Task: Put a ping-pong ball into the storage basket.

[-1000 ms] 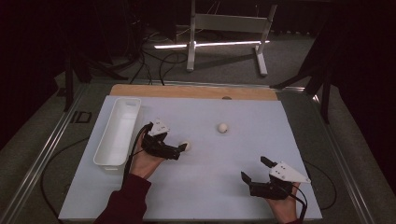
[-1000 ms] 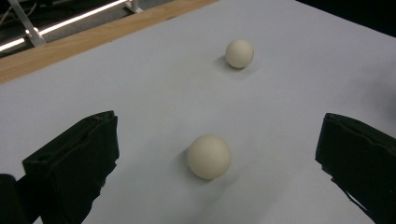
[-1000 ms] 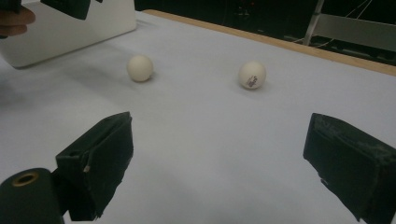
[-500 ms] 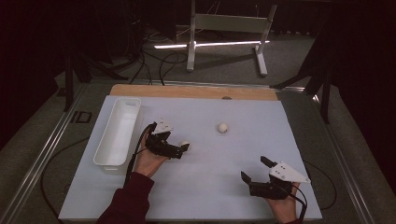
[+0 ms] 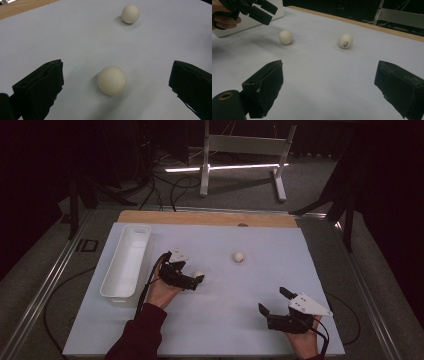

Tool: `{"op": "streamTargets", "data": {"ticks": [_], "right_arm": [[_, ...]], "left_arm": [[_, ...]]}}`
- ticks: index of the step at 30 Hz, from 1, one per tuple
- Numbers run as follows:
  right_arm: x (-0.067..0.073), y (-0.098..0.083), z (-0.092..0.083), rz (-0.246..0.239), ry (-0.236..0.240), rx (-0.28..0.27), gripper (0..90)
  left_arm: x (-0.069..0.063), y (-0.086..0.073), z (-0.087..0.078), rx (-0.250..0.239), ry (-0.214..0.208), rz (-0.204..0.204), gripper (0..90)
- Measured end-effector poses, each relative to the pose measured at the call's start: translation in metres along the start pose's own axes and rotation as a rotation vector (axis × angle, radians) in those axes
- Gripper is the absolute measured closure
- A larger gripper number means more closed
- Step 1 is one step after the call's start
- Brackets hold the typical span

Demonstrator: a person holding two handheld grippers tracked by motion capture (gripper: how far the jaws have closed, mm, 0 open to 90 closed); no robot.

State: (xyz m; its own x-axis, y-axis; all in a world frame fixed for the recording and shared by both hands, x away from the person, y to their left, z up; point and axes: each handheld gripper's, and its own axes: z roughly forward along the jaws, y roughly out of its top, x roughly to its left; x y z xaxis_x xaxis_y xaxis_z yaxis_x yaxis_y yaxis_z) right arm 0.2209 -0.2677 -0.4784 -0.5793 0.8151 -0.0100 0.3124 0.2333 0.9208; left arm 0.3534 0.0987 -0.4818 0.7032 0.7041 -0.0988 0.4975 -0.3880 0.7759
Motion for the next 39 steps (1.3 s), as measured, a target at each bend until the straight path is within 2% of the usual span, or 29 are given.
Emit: {"op": "streamTargets", "data": {"ticks": [6,15,17,21,26,35,39], "right_arm": [[0.0,0.0,0.0,0.001,0.0,-0.001,8.0],[0.0,0.0,0.0,-0.006,-0.006,0.008,8.0],[0.0,0.0,0.0,-0.004,-0.006,0.008,8.0],[-0.001,-0.001,0.0,-0.007,-0.004,0.006,8.0],[0.0,-0.001,0.001,-0.003,-0.005,0.009,8.0],[-0.001,-0.001,0.0,-0.004,-0.006,0.008,8.0],[-0.001,-0.001,0.0,-0.004,-0.008,0.007,8.0]], "left_arm": [[0.0,-0.001,0.006,0.003,-0.013,-0.007,1.0],[-0.001,-0.004,0.016,0.048,-0.016,-0.018,1.0],[0.0,-0.004,0.018,0.065,0.002,-0.019,1.4],[-0.001,-0.004,0.021,0.082,-0.003,-0.032,2.5],[-0.003,-0.005,0.027,0.101,-0.003,-0.027,4.4],[-0.005,-0.005,0.036,0.144,0.012,-0.031,14.2],[-0.005,-0.005,0.039,0.152,0.006,-0.039,17.9]]}}
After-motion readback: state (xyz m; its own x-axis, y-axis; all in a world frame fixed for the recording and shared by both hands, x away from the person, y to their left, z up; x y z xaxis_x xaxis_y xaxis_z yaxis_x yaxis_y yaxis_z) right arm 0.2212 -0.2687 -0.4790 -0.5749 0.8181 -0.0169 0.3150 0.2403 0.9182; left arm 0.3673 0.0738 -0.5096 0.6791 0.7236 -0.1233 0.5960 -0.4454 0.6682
